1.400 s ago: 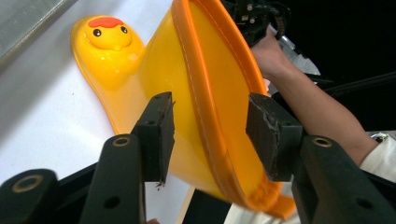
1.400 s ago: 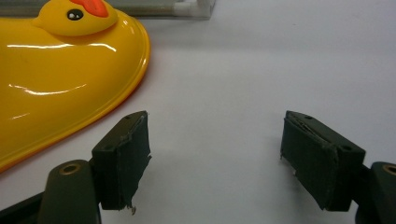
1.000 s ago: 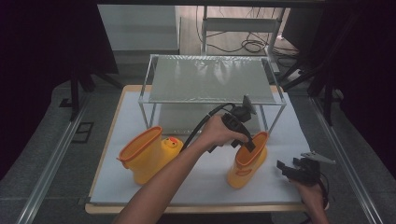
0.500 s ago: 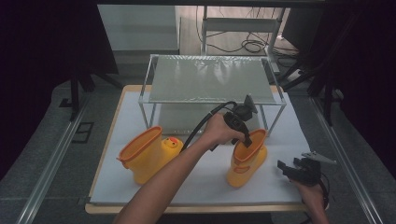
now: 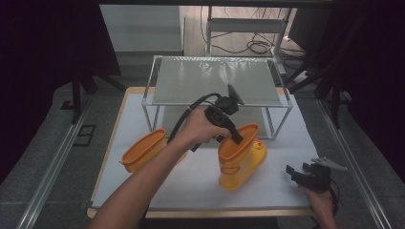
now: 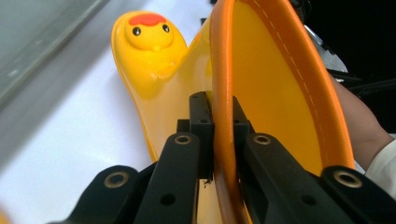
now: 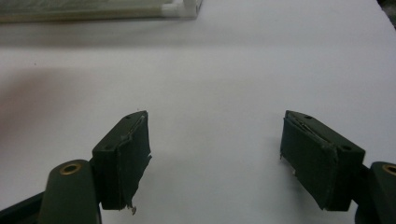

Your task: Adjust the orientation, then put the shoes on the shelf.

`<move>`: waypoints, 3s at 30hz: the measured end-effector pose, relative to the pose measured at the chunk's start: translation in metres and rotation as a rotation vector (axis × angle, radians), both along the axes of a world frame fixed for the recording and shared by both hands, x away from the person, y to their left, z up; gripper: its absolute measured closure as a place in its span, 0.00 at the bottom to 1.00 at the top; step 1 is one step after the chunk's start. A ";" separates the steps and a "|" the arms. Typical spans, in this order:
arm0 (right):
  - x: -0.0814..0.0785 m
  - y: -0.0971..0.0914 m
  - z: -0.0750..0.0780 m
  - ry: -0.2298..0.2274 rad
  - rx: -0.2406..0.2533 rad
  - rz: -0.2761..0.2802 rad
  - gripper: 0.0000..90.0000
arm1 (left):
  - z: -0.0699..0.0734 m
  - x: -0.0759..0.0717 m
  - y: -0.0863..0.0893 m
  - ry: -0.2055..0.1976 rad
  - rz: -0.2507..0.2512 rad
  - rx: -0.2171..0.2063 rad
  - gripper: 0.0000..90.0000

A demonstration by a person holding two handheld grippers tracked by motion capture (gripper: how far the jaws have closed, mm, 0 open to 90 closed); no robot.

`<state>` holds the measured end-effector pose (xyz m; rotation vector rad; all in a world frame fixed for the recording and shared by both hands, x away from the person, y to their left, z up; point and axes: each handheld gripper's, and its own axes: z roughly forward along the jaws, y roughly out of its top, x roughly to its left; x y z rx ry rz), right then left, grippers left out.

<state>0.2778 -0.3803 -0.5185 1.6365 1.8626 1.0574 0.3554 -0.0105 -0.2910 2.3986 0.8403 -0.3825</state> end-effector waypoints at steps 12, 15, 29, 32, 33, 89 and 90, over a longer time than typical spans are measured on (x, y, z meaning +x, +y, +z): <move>-0.001 0.004 0.005 -0.024 0.008 0.009 0.27 | -0.009 -0.012 0.077 -0.035 0.090 0.056 0.96; -0.001 0.004 0.005 -0.024 0.010 0.008 0.27 | -0.013 -0.015 0.087 -0.041 0.101 0.068 0.96; 0.000 0.004 0.005 -0.026 0.010 0.006 0.27 | -0.040 -0.020 0.119 -0.055 0.102 0.128 0.96; 0.000 0.005 0.004 -0.026 0.006 0.009 0.27 | -0.044 -0.019 0.125 -0.057 0.108 0.135 0.96; 0.000 0.005 0.004 -0.025 0.008 0.007 0.27 | -0.044 -0.019 0.125 -0.057 0.108 0.135 0.96; -0.001 0.004 0.004 -0.020 0.002 0.007 0.26 | -0.001 -0.039 0.188 -0.102 0.154 -0.014 0.48; -0.001 0.004 0.004 -0.020 0.001 0.007 0.27 | -0.001 -0.040 0.193 -0.099 0.159 -0.020 0.48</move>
